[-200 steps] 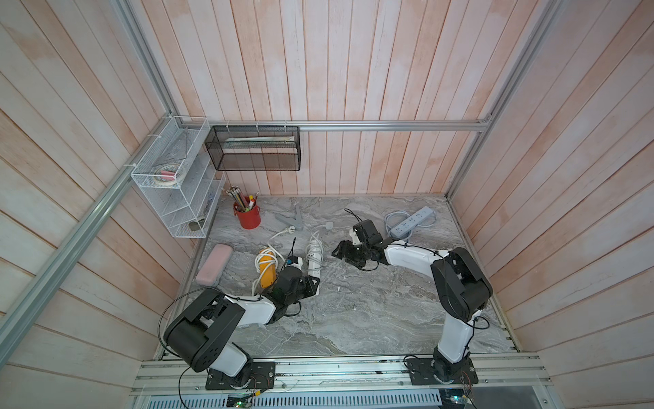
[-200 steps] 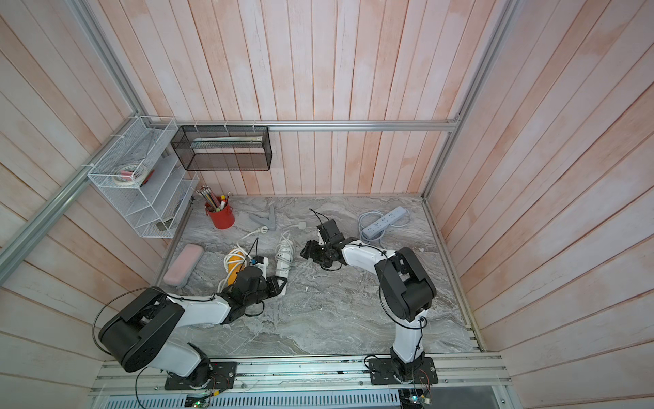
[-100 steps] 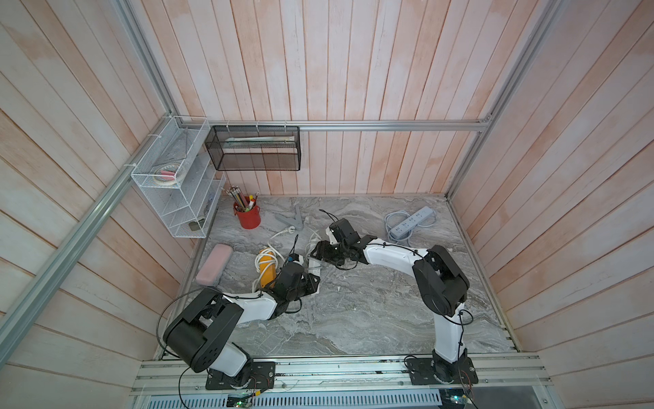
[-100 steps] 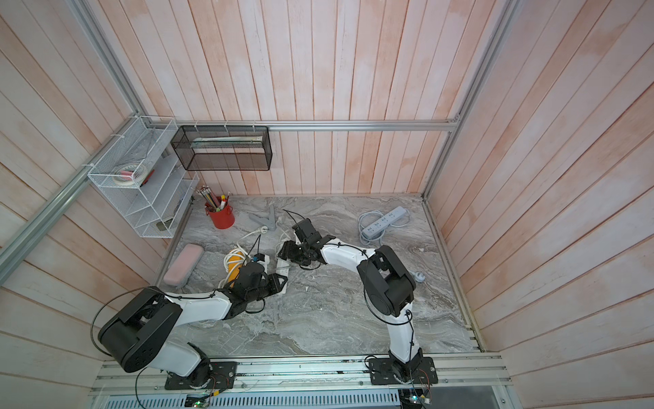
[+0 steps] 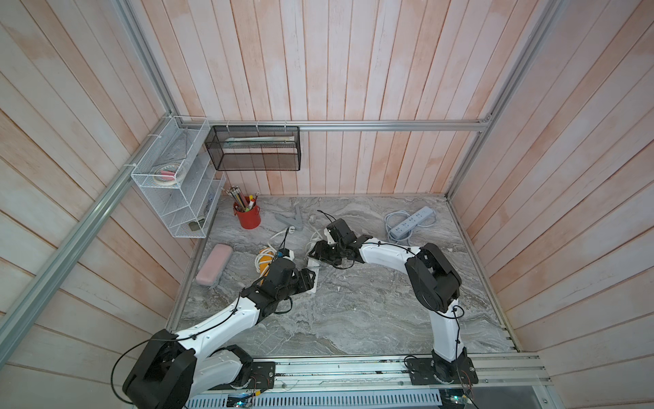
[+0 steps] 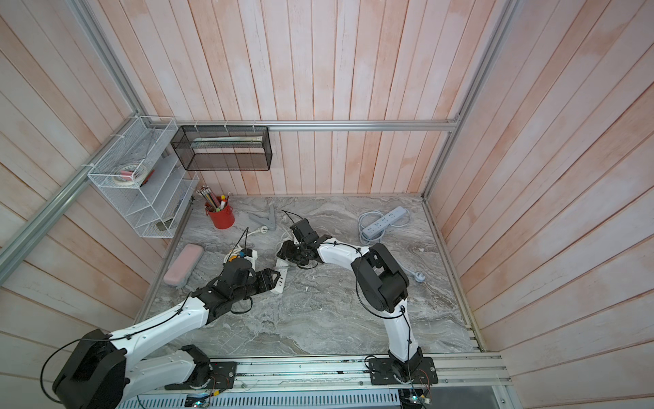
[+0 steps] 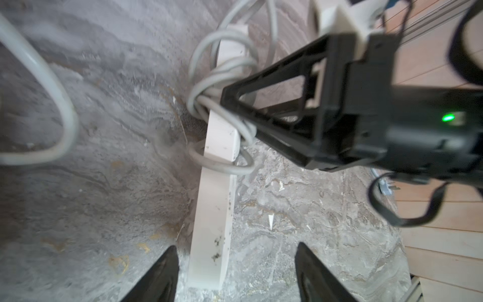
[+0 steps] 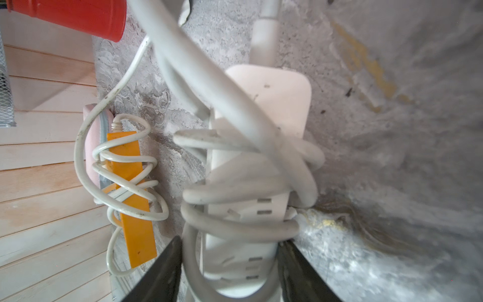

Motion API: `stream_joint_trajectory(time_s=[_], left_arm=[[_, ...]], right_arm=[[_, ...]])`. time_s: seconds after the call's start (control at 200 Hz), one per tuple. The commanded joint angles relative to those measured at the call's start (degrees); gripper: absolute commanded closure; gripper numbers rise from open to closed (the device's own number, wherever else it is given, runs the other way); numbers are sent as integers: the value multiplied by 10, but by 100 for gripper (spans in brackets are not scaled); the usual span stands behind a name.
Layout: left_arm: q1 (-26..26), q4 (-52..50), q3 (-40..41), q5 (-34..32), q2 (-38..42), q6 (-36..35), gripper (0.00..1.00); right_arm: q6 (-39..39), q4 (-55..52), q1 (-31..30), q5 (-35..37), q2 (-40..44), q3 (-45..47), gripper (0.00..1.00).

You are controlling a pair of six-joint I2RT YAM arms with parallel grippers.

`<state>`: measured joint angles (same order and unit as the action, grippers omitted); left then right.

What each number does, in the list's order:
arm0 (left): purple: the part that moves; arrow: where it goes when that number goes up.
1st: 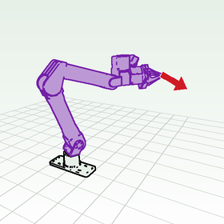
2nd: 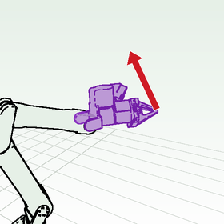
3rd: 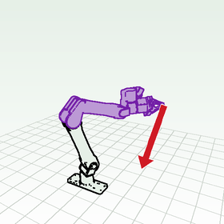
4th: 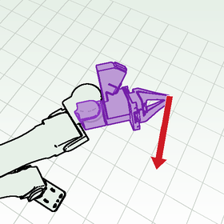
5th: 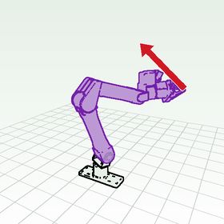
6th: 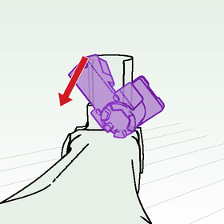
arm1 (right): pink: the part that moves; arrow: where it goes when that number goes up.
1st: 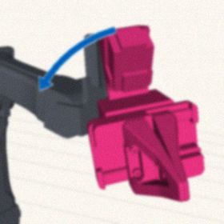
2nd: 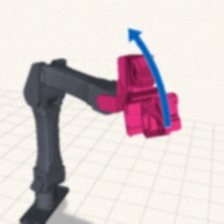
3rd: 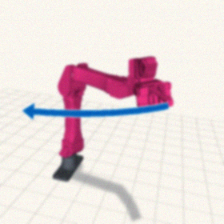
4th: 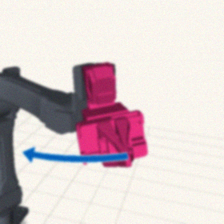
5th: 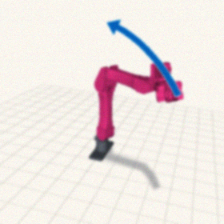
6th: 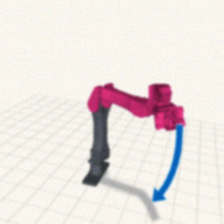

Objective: Wrap the cord around the power strip
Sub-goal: Place the power strip at the center of the board, then pick up the power strip from the center of the board.

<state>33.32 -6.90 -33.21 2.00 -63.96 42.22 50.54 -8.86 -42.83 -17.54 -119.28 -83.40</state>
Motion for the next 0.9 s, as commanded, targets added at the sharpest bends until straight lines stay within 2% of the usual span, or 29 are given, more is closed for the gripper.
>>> stream_joint_trajectory(time_s=[0.0, 0.205, 0.43, 0.56, 0.685, 0.815, 0.895], left_arm=[[-2, -89, -49, -45, 21, -56, 28], [-4, -110, -106, -89, 28, -127, 26], [-10, -96, -114, -89, 33, -151, 25], [-17, -89, -131, -96, 33, -206, 18], [-26, -54, -152, -56, 20, -277, 7], [-27, 15, -165, 0, -27, -319, 7], [-29, 27, -199, 19, -72, -319, 6]], right_arm=[[-23, -37, -1, 35, 1, -18, 35], [-47, -52, 8, 36, 35, -22, 30], [-55, -60, 12, 33, 41, -27, 29], [-83, -80, 26, 34, 78, -34, 28], [-126, -120, 82, 67, 137, -17, 28], [-162, -135, 203, 109, 183, 30, 28], [-191, -150, 279, 174, 180, 31, 27]])
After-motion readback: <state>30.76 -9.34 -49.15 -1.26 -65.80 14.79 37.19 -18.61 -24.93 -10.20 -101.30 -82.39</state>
